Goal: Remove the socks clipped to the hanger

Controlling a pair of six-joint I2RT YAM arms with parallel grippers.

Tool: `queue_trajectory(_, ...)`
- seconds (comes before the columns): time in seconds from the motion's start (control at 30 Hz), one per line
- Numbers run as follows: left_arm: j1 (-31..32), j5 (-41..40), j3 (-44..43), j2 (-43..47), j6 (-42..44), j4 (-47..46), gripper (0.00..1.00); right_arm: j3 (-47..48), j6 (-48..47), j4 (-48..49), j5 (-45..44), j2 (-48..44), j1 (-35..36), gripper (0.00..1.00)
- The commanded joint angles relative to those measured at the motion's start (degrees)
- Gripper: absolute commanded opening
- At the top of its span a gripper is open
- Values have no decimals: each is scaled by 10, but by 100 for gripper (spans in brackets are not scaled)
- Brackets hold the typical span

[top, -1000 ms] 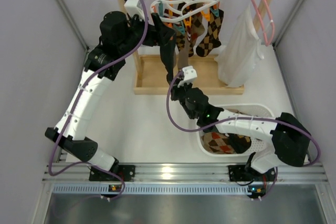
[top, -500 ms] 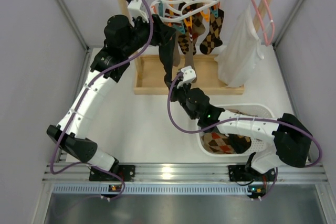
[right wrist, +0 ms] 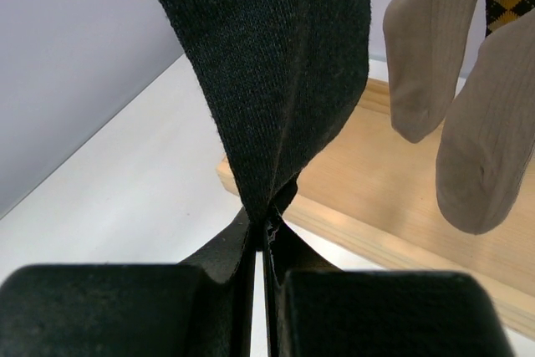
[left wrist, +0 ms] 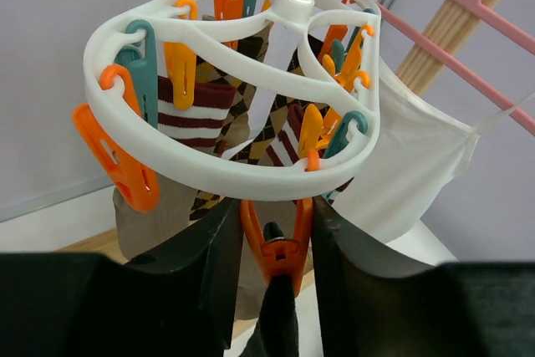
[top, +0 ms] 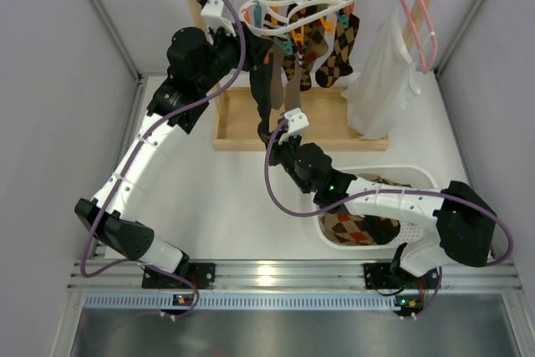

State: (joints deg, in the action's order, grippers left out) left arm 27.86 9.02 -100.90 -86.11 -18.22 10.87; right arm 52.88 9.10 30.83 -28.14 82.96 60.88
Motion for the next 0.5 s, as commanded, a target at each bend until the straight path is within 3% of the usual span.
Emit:
queue_trajectory(0.0, 1, -11, 0, 22, 6, -47, 39, 9, 0, 17, 7, -3, 14, 0)
queue_trajectory(0.07, 0, -14, -1, 21, 4, -48, 30, 9, -1, 17, 7, -3, 15, 0)
queue_trajectory(0.23, 0, -29, 4, 29, 6, -48, 24, 5, 5, 1, 4, -13, 17, 0)
queue_trajectory(0.3, 0, -43, 10, 37, 10, -48, 11, -8, 7, -2, 4, -21, 20, 0)
queue_trajectory(0.47, 0, -59, 17, 45, 13, -48, 6, -42, 13, -5, -3, -55, 24, 0)
